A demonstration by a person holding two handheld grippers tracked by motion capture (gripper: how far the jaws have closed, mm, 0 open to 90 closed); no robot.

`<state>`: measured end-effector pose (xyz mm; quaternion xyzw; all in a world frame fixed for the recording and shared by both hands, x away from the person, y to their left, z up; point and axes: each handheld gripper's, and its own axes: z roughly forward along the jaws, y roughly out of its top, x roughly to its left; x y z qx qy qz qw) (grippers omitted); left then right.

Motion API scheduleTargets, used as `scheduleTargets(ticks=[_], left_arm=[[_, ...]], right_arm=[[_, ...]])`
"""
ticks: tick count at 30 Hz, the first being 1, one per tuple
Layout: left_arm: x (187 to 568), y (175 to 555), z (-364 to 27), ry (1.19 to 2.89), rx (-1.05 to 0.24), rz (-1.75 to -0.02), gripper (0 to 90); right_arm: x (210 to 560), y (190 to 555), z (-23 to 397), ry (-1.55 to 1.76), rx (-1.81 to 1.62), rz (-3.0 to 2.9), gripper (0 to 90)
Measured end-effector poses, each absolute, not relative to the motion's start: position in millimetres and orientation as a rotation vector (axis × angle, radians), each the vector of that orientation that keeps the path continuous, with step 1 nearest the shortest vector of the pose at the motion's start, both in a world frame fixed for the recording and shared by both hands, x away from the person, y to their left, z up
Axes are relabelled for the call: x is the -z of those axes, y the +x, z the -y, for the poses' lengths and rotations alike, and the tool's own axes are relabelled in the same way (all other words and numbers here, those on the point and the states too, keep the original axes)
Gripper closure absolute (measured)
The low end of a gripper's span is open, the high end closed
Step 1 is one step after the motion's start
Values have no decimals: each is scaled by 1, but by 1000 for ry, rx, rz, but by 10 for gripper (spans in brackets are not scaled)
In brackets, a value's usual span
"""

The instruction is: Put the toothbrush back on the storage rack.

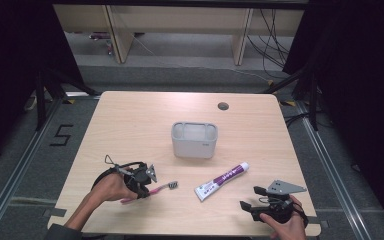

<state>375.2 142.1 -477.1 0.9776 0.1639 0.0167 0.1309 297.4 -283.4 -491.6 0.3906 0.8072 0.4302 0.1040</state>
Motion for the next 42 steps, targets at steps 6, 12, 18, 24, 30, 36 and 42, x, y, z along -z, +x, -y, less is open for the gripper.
scheduleTargets(ticks=[6, 12, 18, 24, 30, 36, 42], left_arm=[[467, 374, -143, 2790, -67, -517, 824], [460, 374, -148, 2706, -96, -534, 824], [454, 374, -151, 2611, -135, -555, 823], [448, 374, -156, 2491, -196, -595, 823], [447, 376, -158, 2401, -248, -643, 824], [446, 379, -162, 2356, -256, -667, 823], [442, 385, -167, 2281, -254, -715, 823]], right_arm=[[492, 298, 284, 1143, -1266, -2369, 221], [492, 298, 284, 1145, -1267, -2371, 222], [491, 298, 285, 1141, -1254, -2379, 222], [492, 298, 285, 1142, -1262, -2368, 222], [491, 298, 285, 1153, -1266, -2375, 222], [492, 298, 285, 1141, -1269, -2361, 222], [492, 298, 285, 1140, -1271, -2359, 222]])
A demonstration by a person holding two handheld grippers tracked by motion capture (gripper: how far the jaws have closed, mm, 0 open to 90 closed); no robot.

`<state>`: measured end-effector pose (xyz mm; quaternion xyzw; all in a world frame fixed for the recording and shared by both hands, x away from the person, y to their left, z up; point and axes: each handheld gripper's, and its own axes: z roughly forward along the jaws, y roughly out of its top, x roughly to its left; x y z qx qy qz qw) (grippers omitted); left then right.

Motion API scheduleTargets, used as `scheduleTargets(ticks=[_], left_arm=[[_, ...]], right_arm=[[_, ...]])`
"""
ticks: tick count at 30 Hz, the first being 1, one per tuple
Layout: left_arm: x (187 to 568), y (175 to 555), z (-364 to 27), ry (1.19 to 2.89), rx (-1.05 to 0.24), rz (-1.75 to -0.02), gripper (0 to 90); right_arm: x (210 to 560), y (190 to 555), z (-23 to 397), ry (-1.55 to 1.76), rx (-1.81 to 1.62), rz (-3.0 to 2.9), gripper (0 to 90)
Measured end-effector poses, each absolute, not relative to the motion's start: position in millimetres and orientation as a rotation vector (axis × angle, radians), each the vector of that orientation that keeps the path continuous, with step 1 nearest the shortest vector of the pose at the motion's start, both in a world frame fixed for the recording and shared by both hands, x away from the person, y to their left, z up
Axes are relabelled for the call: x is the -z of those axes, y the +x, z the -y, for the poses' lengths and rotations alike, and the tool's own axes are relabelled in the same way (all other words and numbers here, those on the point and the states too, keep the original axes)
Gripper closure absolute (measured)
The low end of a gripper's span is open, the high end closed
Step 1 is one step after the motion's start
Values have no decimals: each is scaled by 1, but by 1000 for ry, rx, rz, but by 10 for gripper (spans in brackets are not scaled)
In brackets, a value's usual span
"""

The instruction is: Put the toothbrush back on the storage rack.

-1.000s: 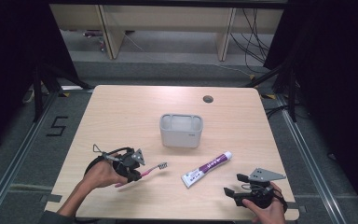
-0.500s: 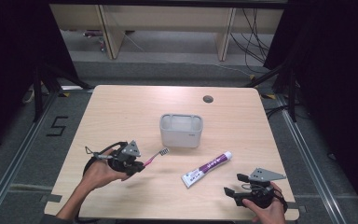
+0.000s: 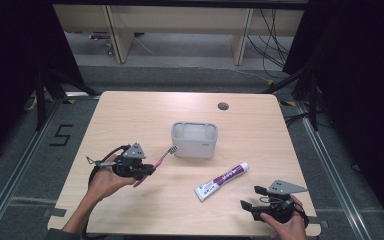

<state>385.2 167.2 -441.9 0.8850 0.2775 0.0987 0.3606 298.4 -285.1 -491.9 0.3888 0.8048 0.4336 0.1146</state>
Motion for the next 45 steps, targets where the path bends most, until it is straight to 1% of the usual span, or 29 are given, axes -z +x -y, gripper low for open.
scheduleTargets(ticks=[20, 22, 24, 33, 37, 39, 40, 45], left_arm=[[427, 400, -180, 2075, -349, -808, 824], [425, 402, -180, 2050, -381, -813, 823], [422, 405, -178, 1978, -397, -844, 823], [410, 414, -171, 1906, -421, -834, 824], [402, 420, -167, 1848, -414, -836, 823], [399, 422, -164, 1832, -438, -839, 823], [395, 426, -160, 1798, -451, -845, 823], [388, 434, -148, 1781, -480, -841, 823]], right_arm=[[492, 298, 285, 1143, -1277, -2360, 221], [492, 299, 284, 1150, -1278, -2358, 222], [492, 298, 285, 1140, -1273, -2358, 221], [492, 298, 286, 1141, -1274, -2355, 221], [491, 298, 286, 1140, -1274, -2356, 221], [492, 299, 285, 1135, -1274, -2350, 222], [491, 298, 286, 1146, -1271, -2358, 221], [492, 298, 286, 1144, -1273, -2360, 222]])
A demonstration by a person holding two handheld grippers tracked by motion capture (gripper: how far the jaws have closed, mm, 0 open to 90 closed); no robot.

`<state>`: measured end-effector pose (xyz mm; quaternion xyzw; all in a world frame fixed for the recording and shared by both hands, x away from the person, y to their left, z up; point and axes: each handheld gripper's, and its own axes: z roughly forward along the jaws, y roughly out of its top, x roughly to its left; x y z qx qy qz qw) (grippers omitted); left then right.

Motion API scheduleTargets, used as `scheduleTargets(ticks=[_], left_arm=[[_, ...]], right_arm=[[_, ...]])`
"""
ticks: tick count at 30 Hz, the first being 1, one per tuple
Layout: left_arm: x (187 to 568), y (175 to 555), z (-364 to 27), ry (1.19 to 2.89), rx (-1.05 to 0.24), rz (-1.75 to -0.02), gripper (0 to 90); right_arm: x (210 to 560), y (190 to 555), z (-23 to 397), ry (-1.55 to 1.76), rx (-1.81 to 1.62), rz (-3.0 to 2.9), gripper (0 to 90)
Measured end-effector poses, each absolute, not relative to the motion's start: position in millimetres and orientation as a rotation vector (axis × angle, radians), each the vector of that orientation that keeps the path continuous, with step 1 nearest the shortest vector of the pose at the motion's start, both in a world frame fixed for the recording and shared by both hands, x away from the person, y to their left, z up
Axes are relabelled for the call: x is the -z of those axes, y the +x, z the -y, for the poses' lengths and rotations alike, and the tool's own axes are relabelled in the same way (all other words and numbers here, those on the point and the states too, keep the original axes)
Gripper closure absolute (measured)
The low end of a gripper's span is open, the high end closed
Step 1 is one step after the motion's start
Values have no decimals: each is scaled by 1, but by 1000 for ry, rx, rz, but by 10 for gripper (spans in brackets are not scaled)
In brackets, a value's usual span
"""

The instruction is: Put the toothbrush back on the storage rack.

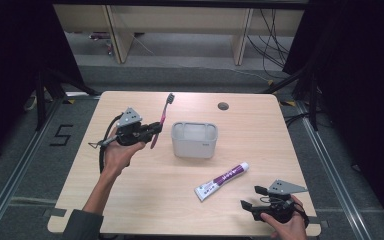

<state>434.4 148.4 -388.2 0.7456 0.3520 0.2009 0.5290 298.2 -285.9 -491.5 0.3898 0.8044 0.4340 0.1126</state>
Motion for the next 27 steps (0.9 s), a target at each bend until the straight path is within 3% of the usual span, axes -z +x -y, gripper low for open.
scheduleTargets(ticks=[27], left_arm=[[378, 467, -105, 1703, -516, -855, 823]], right_arm=[[491, 296, 286, 1186, -1297, -2372, 222]])
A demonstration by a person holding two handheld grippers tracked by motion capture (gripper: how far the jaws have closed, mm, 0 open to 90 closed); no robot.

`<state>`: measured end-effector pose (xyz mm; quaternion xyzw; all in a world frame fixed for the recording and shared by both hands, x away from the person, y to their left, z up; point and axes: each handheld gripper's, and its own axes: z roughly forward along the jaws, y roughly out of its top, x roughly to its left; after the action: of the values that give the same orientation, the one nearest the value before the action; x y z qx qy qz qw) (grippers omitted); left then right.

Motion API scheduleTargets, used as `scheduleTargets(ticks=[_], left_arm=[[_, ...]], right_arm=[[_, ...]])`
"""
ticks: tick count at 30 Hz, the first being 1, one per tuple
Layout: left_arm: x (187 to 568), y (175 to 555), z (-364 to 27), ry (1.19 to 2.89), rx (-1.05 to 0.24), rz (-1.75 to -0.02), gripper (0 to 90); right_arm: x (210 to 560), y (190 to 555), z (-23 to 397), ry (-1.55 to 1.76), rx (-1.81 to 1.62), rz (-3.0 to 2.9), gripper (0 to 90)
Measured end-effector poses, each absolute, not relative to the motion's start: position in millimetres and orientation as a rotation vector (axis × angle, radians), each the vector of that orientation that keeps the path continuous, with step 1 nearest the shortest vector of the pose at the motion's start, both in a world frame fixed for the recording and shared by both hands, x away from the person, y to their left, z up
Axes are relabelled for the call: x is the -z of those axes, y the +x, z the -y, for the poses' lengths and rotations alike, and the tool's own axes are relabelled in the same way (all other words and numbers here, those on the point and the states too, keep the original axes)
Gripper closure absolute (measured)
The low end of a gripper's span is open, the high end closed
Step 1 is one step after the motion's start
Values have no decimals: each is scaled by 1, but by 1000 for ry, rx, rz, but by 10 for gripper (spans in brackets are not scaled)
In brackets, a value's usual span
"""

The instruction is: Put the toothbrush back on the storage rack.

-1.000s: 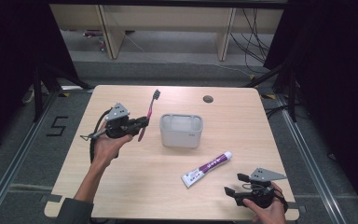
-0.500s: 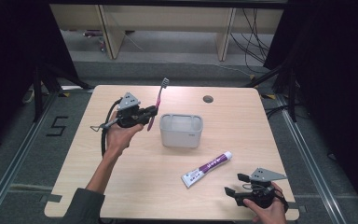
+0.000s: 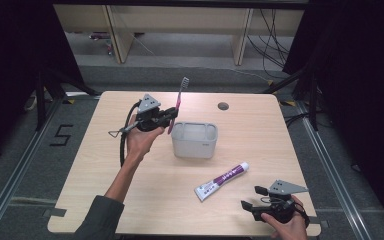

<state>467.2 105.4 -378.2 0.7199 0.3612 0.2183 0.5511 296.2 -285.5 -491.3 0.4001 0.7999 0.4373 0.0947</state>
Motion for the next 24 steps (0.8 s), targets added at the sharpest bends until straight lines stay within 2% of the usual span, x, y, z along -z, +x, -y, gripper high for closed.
scheduleTargets(ticks=[24], left_arm=[[400, 482, -91, 1684, -509, -893, 823]], right_arm=[[492, 296, 286, 1151, -1305, -2355, 223]])
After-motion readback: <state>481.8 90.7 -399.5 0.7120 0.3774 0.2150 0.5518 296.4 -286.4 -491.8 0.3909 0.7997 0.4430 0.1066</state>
